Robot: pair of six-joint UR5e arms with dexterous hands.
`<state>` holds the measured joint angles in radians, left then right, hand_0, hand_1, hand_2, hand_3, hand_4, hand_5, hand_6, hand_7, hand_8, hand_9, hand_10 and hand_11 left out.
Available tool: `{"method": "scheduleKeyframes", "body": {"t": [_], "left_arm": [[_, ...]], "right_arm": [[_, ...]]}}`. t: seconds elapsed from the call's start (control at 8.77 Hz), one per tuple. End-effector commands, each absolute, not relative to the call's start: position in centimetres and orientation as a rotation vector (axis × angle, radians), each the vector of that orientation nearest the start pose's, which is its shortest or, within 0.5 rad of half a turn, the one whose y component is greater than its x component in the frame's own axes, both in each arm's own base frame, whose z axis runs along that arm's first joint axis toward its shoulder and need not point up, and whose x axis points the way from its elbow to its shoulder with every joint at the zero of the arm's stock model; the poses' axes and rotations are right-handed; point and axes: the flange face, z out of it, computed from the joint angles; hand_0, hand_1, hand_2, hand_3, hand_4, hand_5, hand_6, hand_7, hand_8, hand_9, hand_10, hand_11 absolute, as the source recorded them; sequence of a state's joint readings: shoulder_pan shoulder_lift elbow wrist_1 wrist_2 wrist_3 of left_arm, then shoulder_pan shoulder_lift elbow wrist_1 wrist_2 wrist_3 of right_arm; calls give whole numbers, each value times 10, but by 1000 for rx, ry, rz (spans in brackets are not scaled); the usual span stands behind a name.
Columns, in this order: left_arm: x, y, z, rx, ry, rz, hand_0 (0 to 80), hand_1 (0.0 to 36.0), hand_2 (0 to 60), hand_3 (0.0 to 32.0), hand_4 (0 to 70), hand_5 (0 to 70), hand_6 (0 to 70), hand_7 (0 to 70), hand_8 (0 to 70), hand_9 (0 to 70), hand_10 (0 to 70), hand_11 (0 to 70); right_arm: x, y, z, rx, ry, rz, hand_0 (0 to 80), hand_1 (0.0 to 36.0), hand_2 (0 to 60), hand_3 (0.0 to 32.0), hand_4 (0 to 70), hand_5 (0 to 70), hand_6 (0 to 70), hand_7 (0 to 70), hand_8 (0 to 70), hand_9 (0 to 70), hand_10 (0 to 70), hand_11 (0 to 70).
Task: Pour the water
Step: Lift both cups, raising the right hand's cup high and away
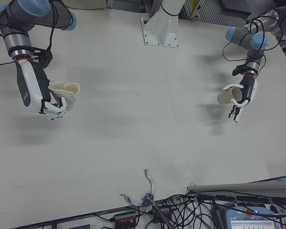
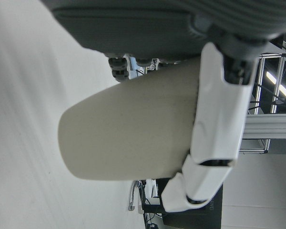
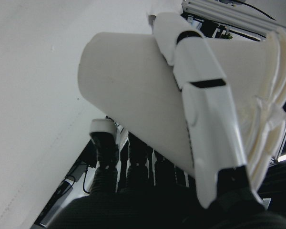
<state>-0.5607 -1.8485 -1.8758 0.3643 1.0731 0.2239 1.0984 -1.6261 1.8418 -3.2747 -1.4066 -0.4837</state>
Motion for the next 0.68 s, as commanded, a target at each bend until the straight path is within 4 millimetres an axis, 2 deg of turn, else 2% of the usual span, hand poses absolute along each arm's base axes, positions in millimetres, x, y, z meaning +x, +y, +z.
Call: {"method": "scheduleKeyframes", "body": {"t": [0.0,0.11,0.23,0.34,0.46,0.57], "left_arm": [[445,-442,362,-477,2076,-1656,679,360,600,0,542,700,58,101,7,6,55,109],[469,-441,338,-513,2075,-1631,675,360,600,0,560,700,67,108,7,7,56,109],[480,-438,334,-554,2045,-1587,668,360,600,0,575,700,75,112,8,8,56,108],[481,-439,329,-562,2050,-1579,666,360,600,0,576,700,76,112,7,8,56,108],[481,-439,324,-571,2058,-1574,648,360,600,0,578,700,77,113,7,8,56,107],[482,-441,315,-575,2068,-1570,668,360,600,0,574,700,77,114,8,8,55,107]], "right_arm": [[25,-528,472,272,-2065,1722,800,360,600,0,460,696,595,571,438,522,430,639],[30,-549,421,291,-2105,1697,800,360,600,0,493,700,618,587,446,527,433,643],[25,-567,350,318,-2163,1639,800,360,600,0,534,700,635,603,450,531,429,638],[-4,-580,297,341,-2185,1599,800,360,600,0,590,700,661,633,458,541,428,635],[-61,-581,266,345,-2217,1558,800,360,600,0,672,700,700,691,473,561,425,629],[-128,-574,235,356,-2236,1474,800,360,600,0,700,700,700,700,485,574,427,630]]}}
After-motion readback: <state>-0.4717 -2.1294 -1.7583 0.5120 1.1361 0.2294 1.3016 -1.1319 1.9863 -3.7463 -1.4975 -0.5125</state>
